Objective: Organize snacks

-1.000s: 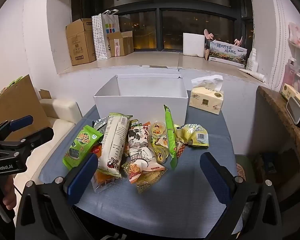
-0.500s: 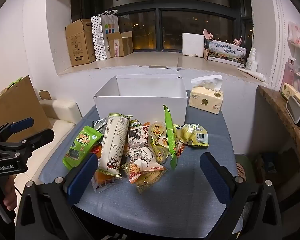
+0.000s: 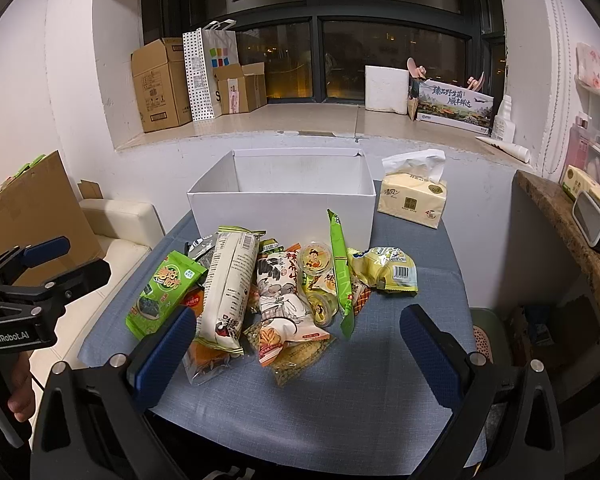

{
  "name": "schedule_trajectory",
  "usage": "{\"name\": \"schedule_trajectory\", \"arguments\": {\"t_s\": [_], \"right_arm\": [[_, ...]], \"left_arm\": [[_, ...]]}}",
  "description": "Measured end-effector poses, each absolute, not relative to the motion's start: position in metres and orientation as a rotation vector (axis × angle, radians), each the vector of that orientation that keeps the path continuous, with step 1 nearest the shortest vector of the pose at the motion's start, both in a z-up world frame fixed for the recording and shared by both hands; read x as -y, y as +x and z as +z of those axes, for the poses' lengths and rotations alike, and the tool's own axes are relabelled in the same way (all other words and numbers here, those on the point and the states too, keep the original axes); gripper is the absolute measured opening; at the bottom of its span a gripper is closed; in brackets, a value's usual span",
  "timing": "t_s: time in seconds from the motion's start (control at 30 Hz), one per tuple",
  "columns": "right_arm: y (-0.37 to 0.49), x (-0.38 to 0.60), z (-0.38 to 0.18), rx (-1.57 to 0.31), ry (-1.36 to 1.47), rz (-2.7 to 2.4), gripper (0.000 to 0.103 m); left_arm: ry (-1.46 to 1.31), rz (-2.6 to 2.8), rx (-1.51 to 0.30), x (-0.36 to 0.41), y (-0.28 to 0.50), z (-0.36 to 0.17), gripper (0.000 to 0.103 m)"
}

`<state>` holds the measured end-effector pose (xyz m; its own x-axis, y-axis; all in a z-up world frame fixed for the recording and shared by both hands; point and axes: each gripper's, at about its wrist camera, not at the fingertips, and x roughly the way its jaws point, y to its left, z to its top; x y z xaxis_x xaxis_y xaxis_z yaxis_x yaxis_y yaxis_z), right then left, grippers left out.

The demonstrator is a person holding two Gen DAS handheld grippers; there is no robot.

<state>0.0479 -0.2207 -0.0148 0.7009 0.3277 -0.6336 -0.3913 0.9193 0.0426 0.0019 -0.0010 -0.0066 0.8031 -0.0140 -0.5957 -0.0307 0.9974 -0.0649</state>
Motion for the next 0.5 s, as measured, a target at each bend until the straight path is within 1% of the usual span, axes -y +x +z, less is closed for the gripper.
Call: {"name": "schedule_trajectory", "arguments": {"t_s": [0.5], "right_arm": [[0.0473, 0.2201, -0.0169, -0.687, -0.097, 0.401, 0.103]], "left_arm": [[-0.076, 0.005, -0.645, -0.0021, 0.0014, -0.0055, 0.103]]}}
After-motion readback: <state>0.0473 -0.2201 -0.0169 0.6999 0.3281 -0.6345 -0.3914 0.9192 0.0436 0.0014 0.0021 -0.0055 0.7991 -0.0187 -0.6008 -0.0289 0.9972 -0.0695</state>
